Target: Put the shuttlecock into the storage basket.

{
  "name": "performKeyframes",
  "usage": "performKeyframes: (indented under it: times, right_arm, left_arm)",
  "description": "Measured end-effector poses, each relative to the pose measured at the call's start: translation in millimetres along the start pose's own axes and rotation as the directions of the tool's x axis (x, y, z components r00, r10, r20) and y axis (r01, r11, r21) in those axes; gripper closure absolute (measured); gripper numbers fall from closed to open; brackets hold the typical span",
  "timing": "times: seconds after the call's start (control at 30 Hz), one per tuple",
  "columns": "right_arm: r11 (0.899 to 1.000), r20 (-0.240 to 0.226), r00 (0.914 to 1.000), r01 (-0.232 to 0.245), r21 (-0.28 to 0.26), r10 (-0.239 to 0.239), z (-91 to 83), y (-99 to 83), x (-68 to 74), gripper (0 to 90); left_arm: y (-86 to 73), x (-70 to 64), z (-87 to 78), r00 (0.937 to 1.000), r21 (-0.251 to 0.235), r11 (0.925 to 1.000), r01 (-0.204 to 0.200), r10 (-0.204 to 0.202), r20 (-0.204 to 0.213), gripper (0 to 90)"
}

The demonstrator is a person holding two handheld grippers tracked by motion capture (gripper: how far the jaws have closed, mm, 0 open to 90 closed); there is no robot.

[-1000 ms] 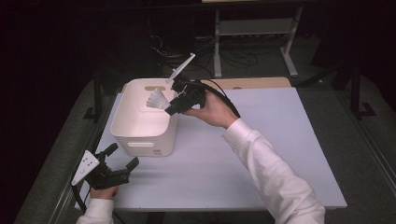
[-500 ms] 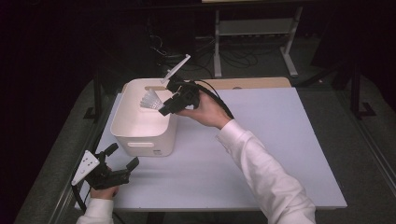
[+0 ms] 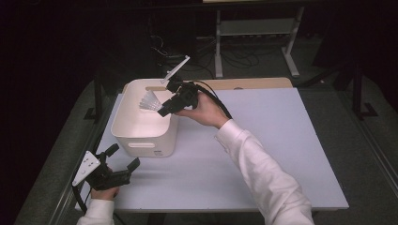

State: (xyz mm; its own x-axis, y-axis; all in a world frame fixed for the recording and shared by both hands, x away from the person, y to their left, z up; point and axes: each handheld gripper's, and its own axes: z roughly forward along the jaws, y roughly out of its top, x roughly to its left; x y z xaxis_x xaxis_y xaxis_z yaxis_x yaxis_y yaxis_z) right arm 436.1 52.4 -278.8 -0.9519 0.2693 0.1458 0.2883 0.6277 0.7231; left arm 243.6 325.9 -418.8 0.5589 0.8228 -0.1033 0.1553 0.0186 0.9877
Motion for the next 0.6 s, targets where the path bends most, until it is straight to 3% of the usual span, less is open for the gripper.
performKeyframes:
  times: [0.6]
  right_arm:
    - [1.000,-0.007,0.9997,-0.025,-0.003,0.025,16.0,4.0,-1.0,62.8]
  left_arm:
    - [0.1,-0.3,0.1,1.0000,-0.001,1.0000,0.000,0.000,0.002,0.0]
